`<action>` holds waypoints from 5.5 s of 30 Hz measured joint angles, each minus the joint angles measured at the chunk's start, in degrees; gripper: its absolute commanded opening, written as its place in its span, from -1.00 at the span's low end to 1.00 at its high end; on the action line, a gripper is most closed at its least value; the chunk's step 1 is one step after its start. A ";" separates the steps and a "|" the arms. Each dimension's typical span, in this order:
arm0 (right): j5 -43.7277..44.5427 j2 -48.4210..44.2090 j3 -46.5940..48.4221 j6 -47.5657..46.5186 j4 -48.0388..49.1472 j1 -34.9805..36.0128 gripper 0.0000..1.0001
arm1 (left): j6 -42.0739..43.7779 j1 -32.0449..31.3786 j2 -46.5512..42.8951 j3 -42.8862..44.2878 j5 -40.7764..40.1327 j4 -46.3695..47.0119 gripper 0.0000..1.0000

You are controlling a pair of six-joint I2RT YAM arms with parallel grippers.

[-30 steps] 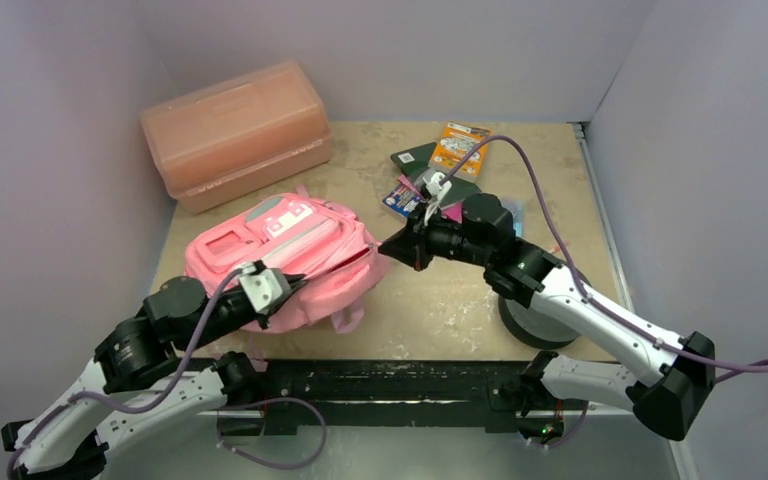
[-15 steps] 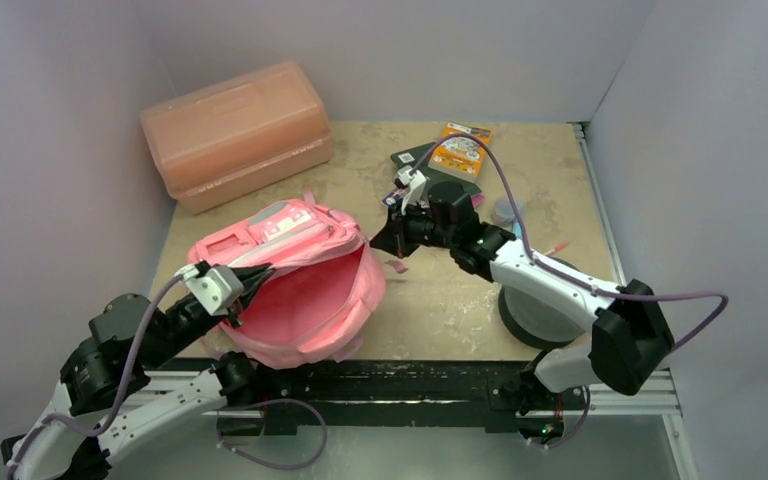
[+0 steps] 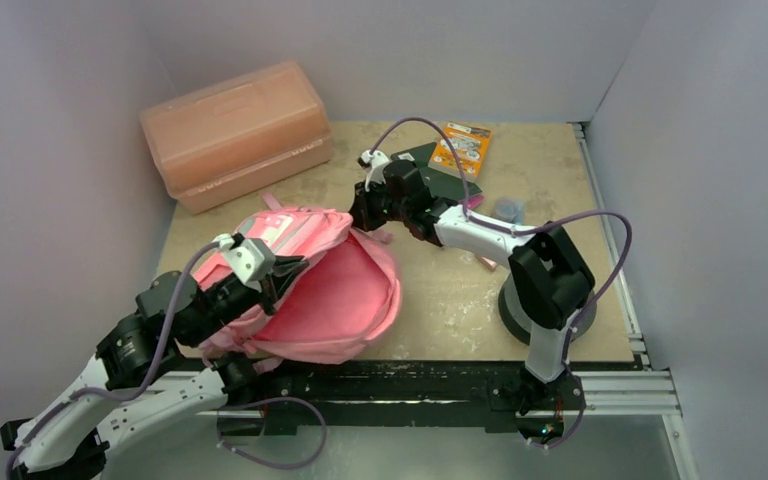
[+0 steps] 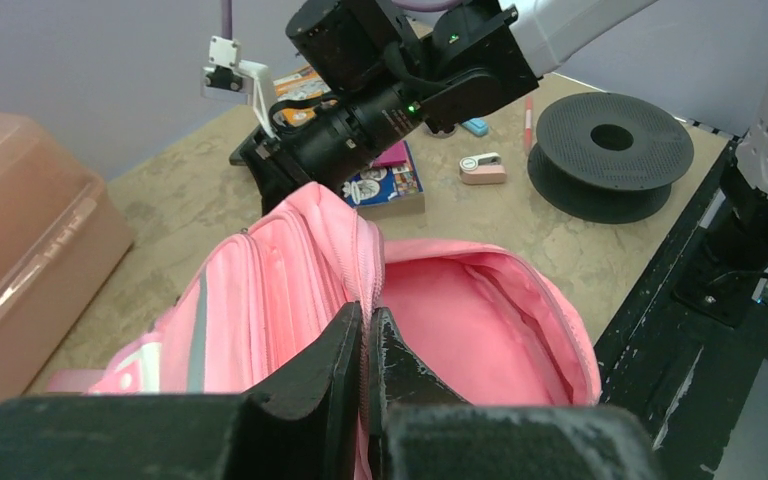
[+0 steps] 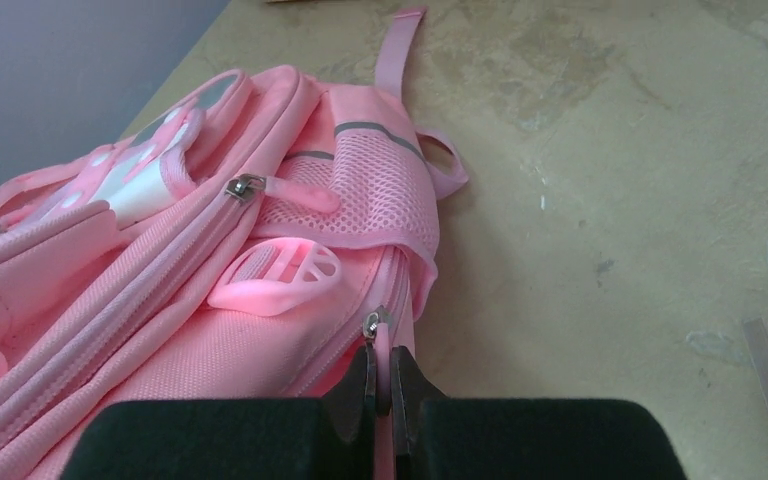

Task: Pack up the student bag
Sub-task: Unzip the student bag at the center of the board, then pick up the book from the center of the board.

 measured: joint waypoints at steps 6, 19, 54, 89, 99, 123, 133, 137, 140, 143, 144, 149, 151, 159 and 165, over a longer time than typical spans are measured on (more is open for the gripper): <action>0.79 3.85 4.46 -0.59 -2.05 -0.33 -1.00 | -4.02 0.00 2.32 -3.93 -3.32 5.25 -1.00; 8.04 5.11 11.63 -0.83 -12.63 -0.68 0.15 | -9.86 -0.02 11.82 -4.26 -22.47 6.64 -1.00; -5.29 9.81 4.28 25.81 -0.63 -45.94 0.98 | -1.11 0.11 28.44 0.94 -14.53 0.33 -1.00; -16.63 32.39 14.95 49.22 19.56 -46.75 -0.13 | -0.76 5.35 27.63 -3.43 -5.64 4.22 -1.00; -17.64 33.75 13.81 54.42 27.82 -46.80 -1.00 | -0.74 5.90 28.37 -3.43 -2.38 3.93 -0.91; -35.76 5.64 2.21 52.81 42.60 -40.65 -1.00 | -28.74 23.12 30.71 10.10 17.55 13.51 0.84; -44.63 5.70 5.27 53.83 45.00 -22.14 -1.00 | -50.58 44.89 38.71 2.38 30.97 32.70 0.81; -47.21 6.97 6.25 58.40 52.00 -18.71 -1.00 | -52.87 45.00 38.73 -2.93 34.42 37.64 0.54; -48.02 9.51 6.88 62.93 58.21 -18.12 -1.00 | -53.44 45.07 38.18 -4.46 35.47 39.95 0.32; -48.11 12.52 6.99 66.86 62.90 -18.14 -1.00 | -53.83 45.44 36.87 -5.46 36.15 42.60 -0.03; -48.11 13.57 6.99 68.02 64.02 -18.18 -1.00 | -54.23 45.68 36.44 -5.88 36.28 43.36 -0.15; -47.52 14.47 5.44 70.36 66.12 -18.16 -0.79 | -57.66 47.47 35.85 -9.29 37.31 48.13 -0.78; -47.08 13.79 4.59 69.61 65.53 -18.05 -0.46 | -59.56 48.28 36.33 -10.08 38.56 49.83 -0.94; -34.84 1.79 -9.03 63.95 57.37 -17.88 0.82 | -68.98 49.33 38.03 -15.15 40.76 60.59 -1.00; -20.06 -5.01 -21.03 64.48 59.34 -14.51 0.98 | -75.63 49.51 38.05 -19.47 39.69 67.87 -1.00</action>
